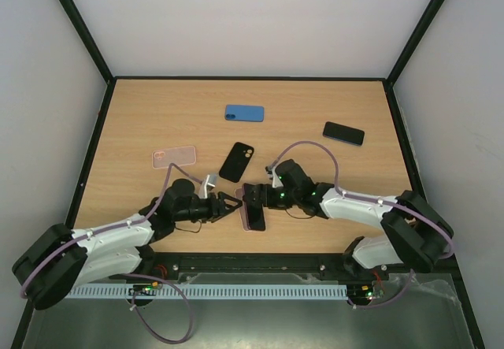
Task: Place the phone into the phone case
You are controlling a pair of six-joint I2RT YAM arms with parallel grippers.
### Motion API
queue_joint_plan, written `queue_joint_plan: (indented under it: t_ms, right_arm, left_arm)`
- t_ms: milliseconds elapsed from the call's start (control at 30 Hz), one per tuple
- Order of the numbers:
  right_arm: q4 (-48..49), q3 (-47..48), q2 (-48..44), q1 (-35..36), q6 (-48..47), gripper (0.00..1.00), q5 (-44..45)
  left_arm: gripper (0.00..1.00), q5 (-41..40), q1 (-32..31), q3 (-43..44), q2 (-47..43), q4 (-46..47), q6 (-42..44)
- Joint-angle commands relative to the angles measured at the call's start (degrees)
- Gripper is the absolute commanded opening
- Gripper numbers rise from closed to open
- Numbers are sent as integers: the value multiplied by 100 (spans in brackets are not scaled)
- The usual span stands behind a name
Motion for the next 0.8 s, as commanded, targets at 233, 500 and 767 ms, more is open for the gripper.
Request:
queue_joint_plan:
  t_ms: [233,500,767]
  right_arm:
    - [570,234,173,203,603,61,284]
    - [636,202,108,203,891,61,503]
    - [752,76,18,195,984,61,547]
  left_arm:
    - [51,-190,-427,88,438,548,-261]
    - [33,-400,-667,84,688,630,-423]
    - [14,-502,-687,84,773,670,-480]
